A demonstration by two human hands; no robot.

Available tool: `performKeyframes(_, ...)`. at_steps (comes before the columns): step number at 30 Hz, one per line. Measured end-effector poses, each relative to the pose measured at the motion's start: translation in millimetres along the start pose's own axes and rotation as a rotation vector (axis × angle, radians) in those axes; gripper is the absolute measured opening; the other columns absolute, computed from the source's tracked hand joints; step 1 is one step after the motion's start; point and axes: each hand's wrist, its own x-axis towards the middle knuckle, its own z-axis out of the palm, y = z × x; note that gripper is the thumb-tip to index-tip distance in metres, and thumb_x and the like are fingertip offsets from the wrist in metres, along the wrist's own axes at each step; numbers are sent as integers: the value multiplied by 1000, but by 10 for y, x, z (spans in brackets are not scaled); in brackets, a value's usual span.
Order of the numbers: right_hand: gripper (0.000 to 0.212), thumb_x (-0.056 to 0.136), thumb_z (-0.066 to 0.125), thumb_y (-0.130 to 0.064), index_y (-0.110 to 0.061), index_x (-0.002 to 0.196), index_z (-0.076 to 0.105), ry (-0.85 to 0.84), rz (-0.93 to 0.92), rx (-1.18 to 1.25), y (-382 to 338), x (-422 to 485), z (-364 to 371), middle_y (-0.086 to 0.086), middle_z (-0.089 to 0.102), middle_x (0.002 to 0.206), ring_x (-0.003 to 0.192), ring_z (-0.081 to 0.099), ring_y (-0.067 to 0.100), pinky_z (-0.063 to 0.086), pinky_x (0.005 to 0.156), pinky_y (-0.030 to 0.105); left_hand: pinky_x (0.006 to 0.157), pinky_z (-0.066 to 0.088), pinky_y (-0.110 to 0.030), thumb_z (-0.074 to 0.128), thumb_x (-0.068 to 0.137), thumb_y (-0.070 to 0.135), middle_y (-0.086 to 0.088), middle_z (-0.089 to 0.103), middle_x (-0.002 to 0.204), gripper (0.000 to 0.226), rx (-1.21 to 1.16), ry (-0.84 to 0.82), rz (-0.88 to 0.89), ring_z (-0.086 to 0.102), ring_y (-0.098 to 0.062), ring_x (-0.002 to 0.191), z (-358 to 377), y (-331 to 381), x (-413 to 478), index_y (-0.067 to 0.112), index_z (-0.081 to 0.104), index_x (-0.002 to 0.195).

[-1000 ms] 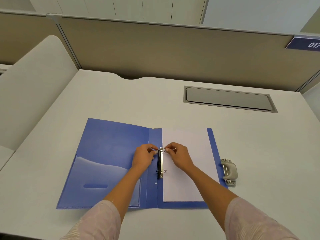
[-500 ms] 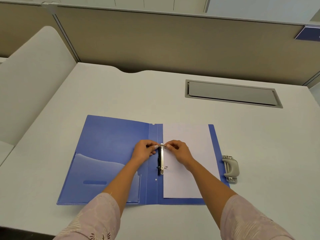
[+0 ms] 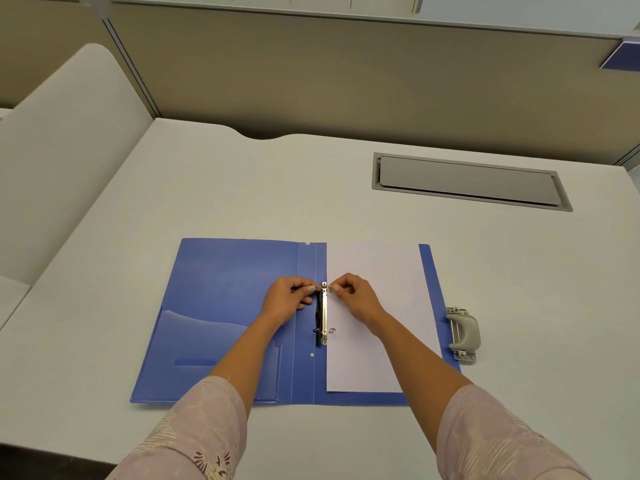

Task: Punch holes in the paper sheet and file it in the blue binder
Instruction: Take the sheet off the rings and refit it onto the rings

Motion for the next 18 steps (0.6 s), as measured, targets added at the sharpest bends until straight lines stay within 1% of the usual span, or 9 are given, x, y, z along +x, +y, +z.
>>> performKeyframes(2, 9, 92, 59, -17, -19, 84, 64, 9, -1, 8, -19, 6, 11, 1, 61, 89, 77, 49, 10, 40, 72, 22, 60, 52, -15, 61, 91, 11, -5, 72, 85, 13, -6, 27, 7, 63, -8, 67, 15, -7, -7, 13, 73, 95)
performKeyframes(5, 20, 90, 61, -16, -27, 73, 59, 21, 24, 10, -76, 12, 24, -7, 60, 82, 80, 52, 9, 40, 73, 19, 61, 53, -18, 63, 91, 13, -6, 73, 84, 12, -3, 43, 18, 64, -9, 68, 24, -9, -16, 17, 74, 91)
performKeyframes(7, 22, 90, 61, -16, -28, 71, 58, 23, 55, 0, -95, 31, 30, -6, 61, 82, 83, 53, 10, 41, 75, 20, 64, 54, -20, 64, 89, 16, -4, 73, 80, 11, 16, 53, 22, 65, -9, 67, 33, -18, -3, 21, 74, 88)
performKeyframes(9, 23, 90, 61, -17, -29, 70, 58, 28, 78, -12, -103, 51, 39, -2, 63, 85, 88, 55, 14, 41, 79, 24, 71, 57, -28, 67, 88, 19, 0, 74, 76, 12, 37, 73, 21, 67, -9, 66, 38, -36, 21, 27, 75, 83)
performKeyframes(11, 23, 90, 60, -19, -30, 70, 59, 32, 105, -25, -102, 68, 58, 4, 65, 92, 97, 55, 19, 41, 80, 25, 78, 59, -34, 69, 86, 22, 4, 75, 75, 12, 51, 89, 14, 70, -10, 68, 45, -55, 32, 31, 74, 80)
performKeyframes(13, 22, 90, 60, -22, -32, 70, 59, 38, 131, -36, -97, 83, 80, 7, 63, 95, 103, 52, 23, 40, 79, 26, 82, 58, -37, 70, 85, 24, 6, 75, 75, 12, 46, 107, 6, 71, -10, 69, 59, -57, 24, 33, 74, 78)
performKeyframes(16, 21, 90, 60, -23, -32, 70, 60, 30, 167, -28, -104, 98, 90, 3, 56, 90, 101, 47, 22, 38, 77, 26, 82, 58, -39, 71, 84, 27, 9, 74, 74, 13, 54, 145, -7, 71, -9, 70, 86, -37, 6, 36, 73, 74)
performKeyframes(18, 21, 89, 60, -23, -31, 70, 60, 27, 182, -26, -109, 102, 88, 2, 54, 89, 99, 46, 20, 38, 75, 25, 81, 58, -39, 71, 84, 28, 9, 74, 73, 13, 71, 166, -15, 71, -7, 71, 99, -31, 4, 36, 72, 73)
